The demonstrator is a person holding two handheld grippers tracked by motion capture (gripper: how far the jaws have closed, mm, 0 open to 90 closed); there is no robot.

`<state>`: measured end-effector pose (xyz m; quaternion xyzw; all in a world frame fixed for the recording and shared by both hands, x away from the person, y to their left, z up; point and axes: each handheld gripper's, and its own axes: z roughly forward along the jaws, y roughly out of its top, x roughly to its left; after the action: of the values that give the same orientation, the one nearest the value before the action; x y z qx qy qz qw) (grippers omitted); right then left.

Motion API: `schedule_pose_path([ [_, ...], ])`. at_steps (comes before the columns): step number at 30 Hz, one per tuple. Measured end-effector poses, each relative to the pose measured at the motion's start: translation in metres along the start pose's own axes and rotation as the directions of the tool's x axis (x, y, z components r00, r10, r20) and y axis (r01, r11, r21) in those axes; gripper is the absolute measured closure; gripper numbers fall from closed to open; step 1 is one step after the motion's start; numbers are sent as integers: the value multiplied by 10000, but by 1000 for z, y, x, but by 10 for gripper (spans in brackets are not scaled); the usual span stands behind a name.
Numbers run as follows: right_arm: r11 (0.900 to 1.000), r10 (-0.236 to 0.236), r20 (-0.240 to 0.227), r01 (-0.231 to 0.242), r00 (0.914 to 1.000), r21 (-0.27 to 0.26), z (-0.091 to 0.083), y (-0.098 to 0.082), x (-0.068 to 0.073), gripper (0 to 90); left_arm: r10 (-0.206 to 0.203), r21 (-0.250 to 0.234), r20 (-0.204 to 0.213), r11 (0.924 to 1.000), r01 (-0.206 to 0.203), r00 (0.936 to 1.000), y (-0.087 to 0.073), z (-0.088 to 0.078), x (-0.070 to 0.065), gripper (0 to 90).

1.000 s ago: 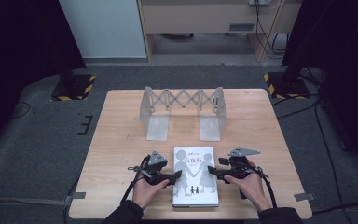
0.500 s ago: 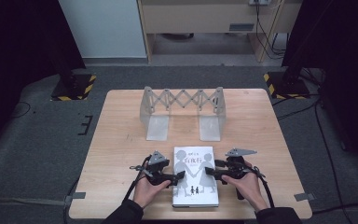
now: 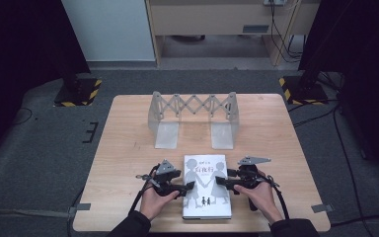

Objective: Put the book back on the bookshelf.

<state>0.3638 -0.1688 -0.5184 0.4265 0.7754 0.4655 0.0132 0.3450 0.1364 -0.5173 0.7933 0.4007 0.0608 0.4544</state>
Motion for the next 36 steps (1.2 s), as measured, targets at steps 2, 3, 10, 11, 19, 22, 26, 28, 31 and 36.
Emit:
schedule_pose_path([
  [2, 9999, 42, -86, -43, 10000, -119, -3, 1, 0, 408, 6, 9, -15, 10000, -6, 10000, 0, -2, 2, 242],
  [3, 9995, 44, -166, -49, 9999, -298, -5, 2, 0, 421, -15, 8, -34, 10000, 15, 10000, 1, -3, 3, 243],
  [10, 9943, -48, -647, -22, 9979, -1067, -9, 9, 5, 426, -58, -107, 42, 9999, 58, 10000, 1, -5, 4, 248],
  [11, 9930, 1, -728, -87, 9973, -1177, -9, 10, 5, 427, -120, -110, 74, 9999, 121, 9999, 0, -5, 5, 247],
  [19, 9953, 108, -648, -169, 9978, -955, 2, 14, 7, 467, -219, -122, 159, 9997, 221, 9996, 0, -4, 6, 243],
  [22, 9930, 55, -730, -141, 9973, -1172, -3, 16, 6, 500, -204, -135, 154, 9997, 206, 9997, 0, -5, 7, 240],
  [26, 9875, -175, -429, 106, 9989, -1575, -8, 19, 6, 470, -165, -141, 138, 9998, 167, 9998, 0, -5, 6, 238],
  [28, 9880, -227, -342, 172, 9992, -1535, -8, 20, 6, 456, -138, -119, 113, 9998, 140, 9998, 1, -5, 6, 237],
  [31, 9890, -146, -403, 85, 9991, -1475, -11, 20, 8, 439, -22, -43, 18, 10000, 23, 10000, 2, -6, 6, 235],
  [36, 9964, -352, -43, 348, 9994, -778, -11, 13, 11, 392, 55, -64, -7, 10000, -55, 10000, 4, -11, 9, 258],
])
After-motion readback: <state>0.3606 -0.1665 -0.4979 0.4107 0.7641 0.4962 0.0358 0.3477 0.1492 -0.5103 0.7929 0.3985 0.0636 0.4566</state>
